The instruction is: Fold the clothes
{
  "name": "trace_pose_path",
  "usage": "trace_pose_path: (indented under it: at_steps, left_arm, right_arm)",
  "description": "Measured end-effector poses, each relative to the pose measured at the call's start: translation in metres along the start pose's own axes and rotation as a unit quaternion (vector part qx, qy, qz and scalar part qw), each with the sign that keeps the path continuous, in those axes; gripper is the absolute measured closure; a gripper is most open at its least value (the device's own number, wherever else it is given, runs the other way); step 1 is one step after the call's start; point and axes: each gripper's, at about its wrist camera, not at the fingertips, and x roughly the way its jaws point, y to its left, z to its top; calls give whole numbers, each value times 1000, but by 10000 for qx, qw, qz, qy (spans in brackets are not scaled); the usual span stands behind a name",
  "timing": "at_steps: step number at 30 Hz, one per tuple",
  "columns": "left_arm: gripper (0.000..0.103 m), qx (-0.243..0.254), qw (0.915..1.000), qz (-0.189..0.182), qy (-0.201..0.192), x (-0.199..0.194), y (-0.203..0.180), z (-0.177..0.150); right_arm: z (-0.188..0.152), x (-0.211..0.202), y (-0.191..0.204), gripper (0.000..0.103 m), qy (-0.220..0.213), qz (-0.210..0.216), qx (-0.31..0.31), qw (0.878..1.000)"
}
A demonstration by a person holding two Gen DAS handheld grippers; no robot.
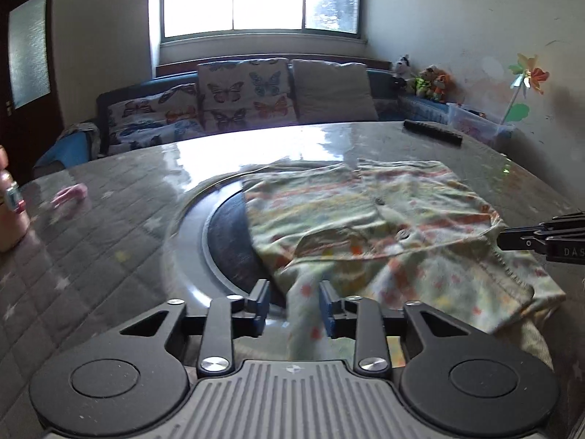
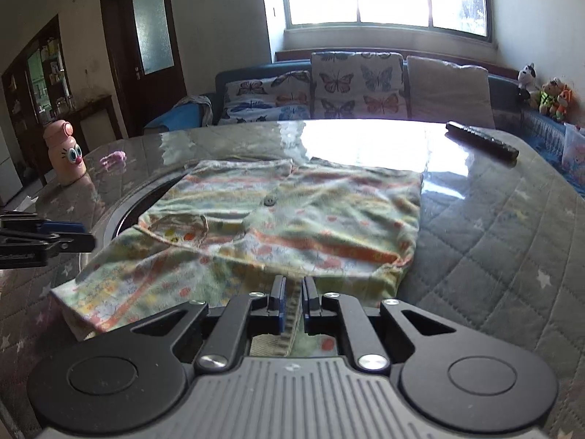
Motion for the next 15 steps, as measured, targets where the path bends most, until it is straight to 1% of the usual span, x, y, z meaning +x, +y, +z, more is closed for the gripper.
trace_pose_path:
  at_steps: [1,2,7,11,15]
  left_arm:
    - [83,18,10000,-48,23,7,-2,3]
    - [84,16,9999,-78,61,14,-3,5]
    - [85,-10,9996,-69,282,43,-5,6]
    - [85,78,9995,-15,320,46,0,-1]
    - [84,209,9994,25,280,40,0,-2]
  right_arm:
    - [1,2,1,95,-2,40,-28,10000]
    - [2,4,3,95,5,85,-61,9999]
    - [1,20,9,95,74,250,-174,9995]
    - [-4,31,6,95,231,290,-214,9991]
    - [-5,18,5,94,215,309,-272,9989]
